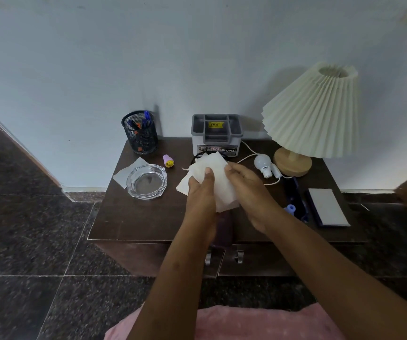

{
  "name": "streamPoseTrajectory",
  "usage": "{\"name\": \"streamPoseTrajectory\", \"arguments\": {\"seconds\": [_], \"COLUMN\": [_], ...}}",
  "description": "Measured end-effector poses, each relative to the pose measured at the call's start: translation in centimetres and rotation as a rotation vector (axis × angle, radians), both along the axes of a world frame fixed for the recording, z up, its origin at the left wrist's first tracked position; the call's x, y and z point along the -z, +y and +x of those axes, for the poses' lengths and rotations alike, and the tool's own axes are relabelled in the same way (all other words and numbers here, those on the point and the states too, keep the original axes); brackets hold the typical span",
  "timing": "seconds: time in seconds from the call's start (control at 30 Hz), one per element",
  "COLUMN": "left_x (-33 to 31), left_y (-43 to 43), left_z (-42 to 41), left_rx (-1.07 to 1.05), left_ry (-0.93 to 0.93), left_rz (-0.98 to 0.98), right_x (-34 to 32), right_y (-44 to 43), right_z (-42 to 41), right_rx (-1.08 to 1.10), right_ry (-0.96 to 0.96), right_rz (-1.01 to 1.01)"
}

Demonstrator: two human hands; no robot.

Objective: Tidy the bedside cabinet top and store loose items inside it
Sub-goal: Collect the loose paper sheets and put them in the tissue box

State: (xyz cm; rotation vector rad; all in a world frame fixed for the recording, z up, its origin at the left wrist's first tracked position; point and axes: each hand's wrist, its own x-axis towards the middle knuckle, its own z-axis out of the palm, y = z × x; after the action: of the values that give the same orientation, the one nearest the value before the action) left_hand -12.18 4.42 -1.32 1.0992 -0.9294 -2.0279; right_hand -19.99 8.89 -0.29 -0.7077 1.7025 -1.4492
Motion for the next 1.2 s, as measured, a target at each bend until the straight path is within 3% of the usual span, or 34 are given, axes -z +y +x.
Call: {"name": "streamPoseTrajectory", "arguments": {"seconds": [0.13,0.27,0.53,0.83,0.93,1.03,1.13,1.2], "left_x": [0.1,0.1,-0.5,-0.8,-0.8,-1.0,-1.2,-1.1], "left_y": [0.0,-0.2,0.1,0.7,0.6,0.7,0.9,0.9], "left_z": [0.1,0.3,0.3,0.0,0.0,0.1,0.1,0.0], "left_rx": [0.008,0.016,0.041,0.084,0.115,0.152,0.191,0.182], "left_ry": [-0.028,-0.047,-0.012,-0.048,-0.085,-0.076,-0.067,-0.078], "left_rz": [-0.042,-0.038,0.008,0.072,0.056,0.062,0.066,0.032], "right_x": [-0.3,-1.0,-0.9,0.3,0.4,0.2,-0.2,0.0], "right_y": [0.1,0.5,0.7,-0.2,-0.1,-0.1,-0.2,-0.3], "right_z": [0.9,0.1,0.1,-0.1,-0.4,-0.5,-0.8,-1.0], "right_rx": [-0.123,-0.137,-0.256,0.107,0.152,0.121,-0.033,-0.059], "right_ry": [0.010,0.167,0.237,0.469,0.439,0.436,0.688,0.729], "right_rz": [0.028,0.086,0.038,0.035,-0.012,-0.092,-0.140,-0.109]}}
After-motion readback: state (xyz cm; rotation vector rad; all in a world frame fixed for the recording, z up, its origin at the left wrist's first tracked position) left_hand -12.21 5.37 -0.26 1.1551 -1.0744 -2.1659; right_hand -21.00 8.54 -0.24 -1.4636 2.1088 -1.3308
